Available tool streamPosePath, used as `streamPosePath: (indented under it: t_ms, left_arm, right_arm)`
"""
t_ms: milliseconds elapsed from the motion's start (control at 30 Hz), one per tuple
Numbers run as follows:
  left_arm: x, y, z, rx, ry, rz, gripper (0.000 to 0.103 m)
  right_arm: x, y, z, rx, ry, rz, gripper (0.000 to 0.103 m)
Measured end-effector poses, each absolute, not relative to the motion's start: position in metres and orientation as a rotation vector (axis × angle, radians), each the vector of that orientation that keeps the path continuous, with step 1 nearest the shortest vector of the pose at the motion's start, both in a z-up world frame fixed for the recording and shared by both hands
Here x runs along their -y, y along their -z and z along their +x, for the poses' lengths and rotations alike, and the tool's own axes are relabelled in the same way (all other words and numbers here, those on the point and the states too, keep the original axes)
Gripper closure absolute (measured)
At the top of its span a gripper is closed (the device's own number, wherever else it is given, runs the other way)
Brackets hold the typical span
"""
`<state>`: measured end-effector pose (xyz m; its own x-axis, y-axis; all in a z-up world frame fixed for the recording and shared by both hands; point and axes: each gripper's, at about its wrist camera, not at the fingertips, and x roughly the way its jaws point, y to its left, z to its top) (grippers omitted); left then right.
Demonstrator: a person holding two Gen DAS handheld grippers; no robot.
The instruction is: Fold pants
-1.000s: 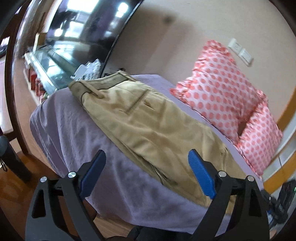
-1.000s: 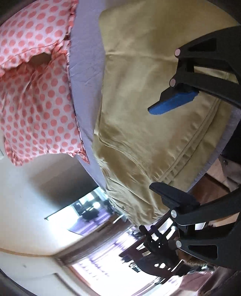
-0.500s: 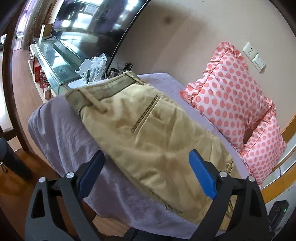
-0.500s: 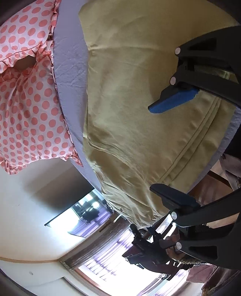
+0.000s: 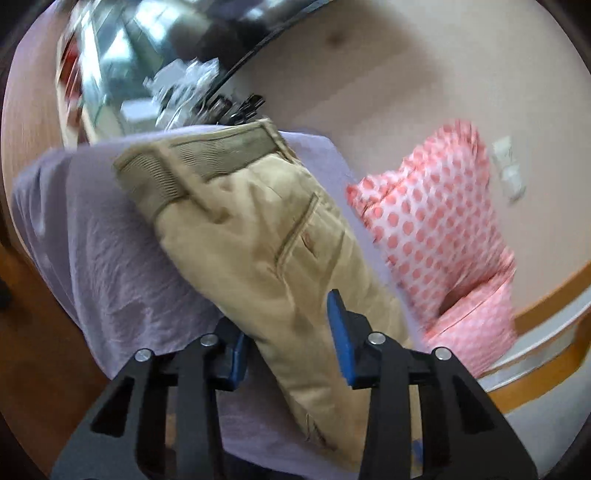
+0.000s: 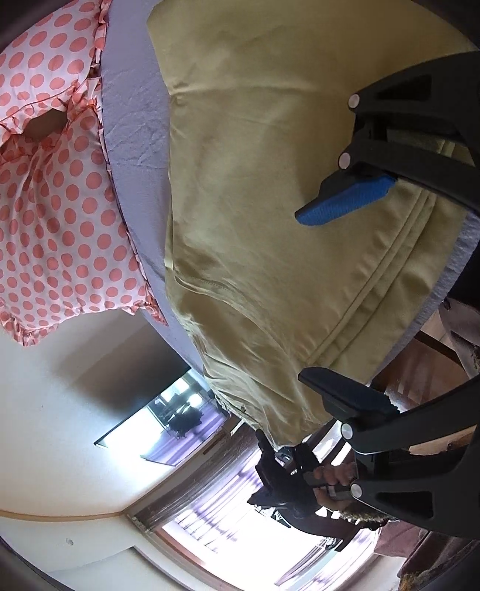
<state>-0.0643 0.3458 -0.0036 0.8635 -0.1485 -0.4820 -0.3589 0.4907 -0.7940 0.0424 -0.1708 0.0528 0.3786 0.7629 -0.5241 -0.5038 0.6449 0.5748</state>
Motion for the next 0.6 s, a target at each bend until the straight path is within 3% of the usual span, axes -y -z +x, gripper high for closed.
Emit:
streamPosePath:
  t_ms: [100, 167, 200, 433, 600]
  left_arm:
    - [-0.349, 0.008, -0.064, -0.511, -0.139, -1.1, 0.068]
    - [-0.338, -0.005, -0.057, -0.546, -0.201, -0.976, 0.089]
    - [-0.329, -0.018, -0.053, -0.549, -0.213, -0.89, 0.092]
    - [-0.198, -0.139, -0.01, -0.483, -0.069, -0.344, 0.093]
    - [-0.035, -0.162, 0.006, -0.46, 0.267, 0.046, 0.091]
  right_arm:
    - [0.175, -0.052, 0.042, -0.847, -0.84, 0.362, 0.022]
    - [0.179, -0.053, 0.041, -0.838, -0.844, 0.367, 0.022]
    - [0.182, -0.054, 0.04, -0.832, -0.842, 0.367, 0.022]
    - [0.25, -0.068, 0.035, -0.7, -0.698, 0.476, 0.022]
    - [0.323, -0.07, 0.025, -0.612, -0.501, 0.591, 0.022]
